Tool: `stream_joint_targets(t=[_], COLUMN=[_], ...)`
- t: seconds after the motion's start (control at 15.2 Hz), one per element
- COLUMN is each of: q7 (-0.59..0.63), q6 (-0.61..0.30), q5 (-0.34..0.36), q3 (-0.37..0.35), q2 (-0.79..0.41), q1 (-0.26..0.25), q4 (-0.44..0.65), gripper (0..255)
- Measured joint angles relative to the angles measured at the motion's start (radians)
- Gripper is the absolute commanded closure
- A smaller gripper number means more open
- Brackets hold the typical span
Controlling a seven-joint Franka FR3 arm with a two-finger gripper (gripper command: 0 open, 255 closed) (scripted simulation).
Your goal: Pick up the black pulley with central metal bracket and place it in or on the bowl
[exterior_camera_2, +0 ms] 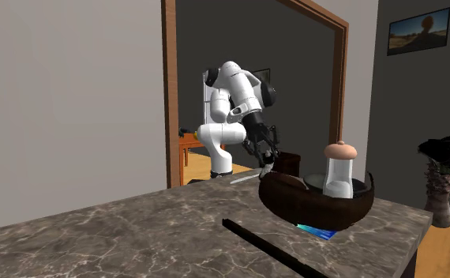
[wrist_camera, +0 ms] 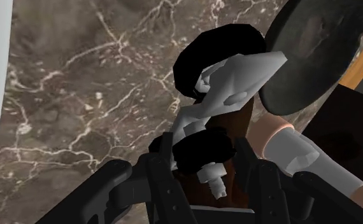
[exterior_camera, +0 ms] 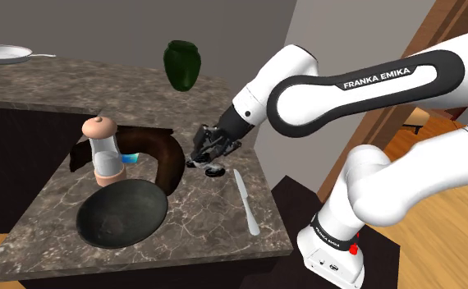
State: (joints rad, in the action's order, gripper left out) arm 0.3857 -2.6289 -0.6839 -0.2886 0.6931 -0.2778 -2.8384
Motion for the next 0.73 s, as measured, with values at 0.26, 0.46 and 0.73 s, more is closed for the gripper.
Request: stream_joint_targets(t=[0.26,0.46,0.73], q7=[0.034,0.053,0.107], q6=[0.074,0.121,0.107], q5=[0.037,0.06,0.06], q3=[-0.001,0.001,-0.052], q2=[0.046,0.064,0.018], q1=[0.024,0.039,0.039], q4=[0.03,0.06,0.11], gripper=[255,255,255])
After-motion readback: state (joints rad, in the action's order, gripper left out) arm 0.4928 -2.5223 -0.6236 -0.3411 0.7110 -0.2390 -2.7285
